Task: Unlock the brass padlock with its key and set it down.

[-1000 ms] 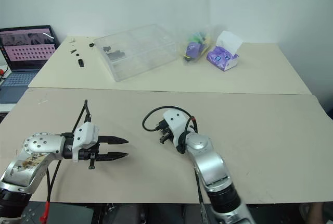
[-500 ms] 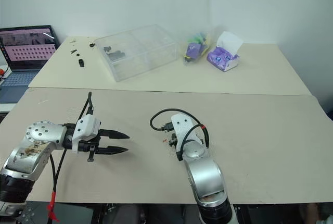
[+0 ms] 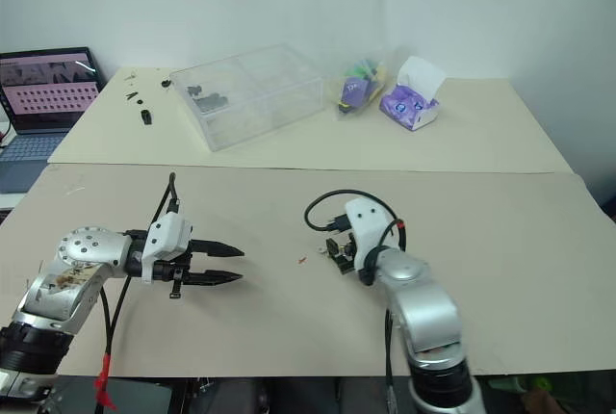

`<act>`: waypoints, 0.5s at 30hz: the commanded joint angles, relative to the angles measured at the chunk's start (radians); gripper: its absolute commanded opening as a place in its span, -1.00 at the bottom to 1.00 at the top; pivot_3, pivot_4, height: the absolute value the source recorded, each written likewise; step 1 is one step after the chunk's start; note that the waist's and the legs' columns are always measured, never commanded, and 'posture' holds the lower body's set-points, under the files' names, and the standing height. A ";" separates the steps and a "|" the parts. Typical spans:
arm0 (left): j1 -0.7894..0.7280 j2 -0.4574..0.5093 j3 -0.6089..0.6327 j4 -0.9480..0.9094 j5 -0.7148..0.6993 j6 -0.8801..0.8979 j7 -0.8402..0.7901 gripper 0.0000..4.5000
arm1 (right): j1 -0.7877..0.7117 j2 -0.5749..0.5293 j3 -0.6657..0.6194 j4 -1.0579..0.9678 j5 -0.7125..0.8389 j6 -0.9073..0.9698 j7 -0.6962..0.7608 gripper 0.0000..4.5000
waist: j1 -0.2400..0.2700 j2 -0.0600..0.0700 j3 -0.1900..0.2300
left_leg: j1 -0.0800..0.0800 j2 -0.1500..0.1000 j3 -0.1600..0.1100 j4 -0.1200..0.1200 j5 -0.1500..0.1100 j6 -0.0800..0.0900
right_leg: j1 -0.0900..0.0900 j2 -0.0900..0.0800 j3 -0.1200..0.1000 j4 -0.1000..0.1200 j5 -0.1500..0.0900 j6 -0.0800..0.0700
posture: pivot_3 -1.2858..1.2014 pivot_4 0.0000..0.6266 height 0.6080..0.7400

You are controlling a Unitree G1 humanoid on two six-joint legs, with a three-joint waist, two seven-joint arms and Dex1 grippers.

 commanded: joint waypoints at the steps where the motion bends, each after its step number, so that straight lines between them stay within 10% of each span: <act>1: 0.009 -0.006 0.011 -0.050 -0.004 0.005 0.030 -0.14 | -0.005 -0.154 -0.095 0.026 0.116 -0.198 0.202 0.80 | 0.001 0.000 0.000 | 0.000 0.000 0.000 0.000 0.000 0.000 | 0.000 0.000 0.000 0.000 0.000 0.001 | 0.03 -0.52 1.00; 7: 0.029 -0.005 0.018 -0.075 -0.006 0.014 0.061 -0.14 | 0.005 -0.454 0.001 0.339 0.087 -0.817 0.546 0.80 | -0.005 0.000 0.001 | 0.002 0.000 0.000 0.000 0.000 0.000 | 0.002 0.000 0.000 -0.001 -0.004 -0.001 | 0.03 -0.52 1.00; 15: 0.084 0.023 0.055 -0.152 -0.022 0.056 0.100 -0.14 | -0.228 -0.371 0.162 0.809 0.010 -1.299 0.712 0.80 | -0.023 0.000 0.003 | 0.004 0.000 0.000 0.000 0.000 0.000 | 0.002 0.002 0.002 0.001 0.000 0.004 | 0.03 -0.52 1.00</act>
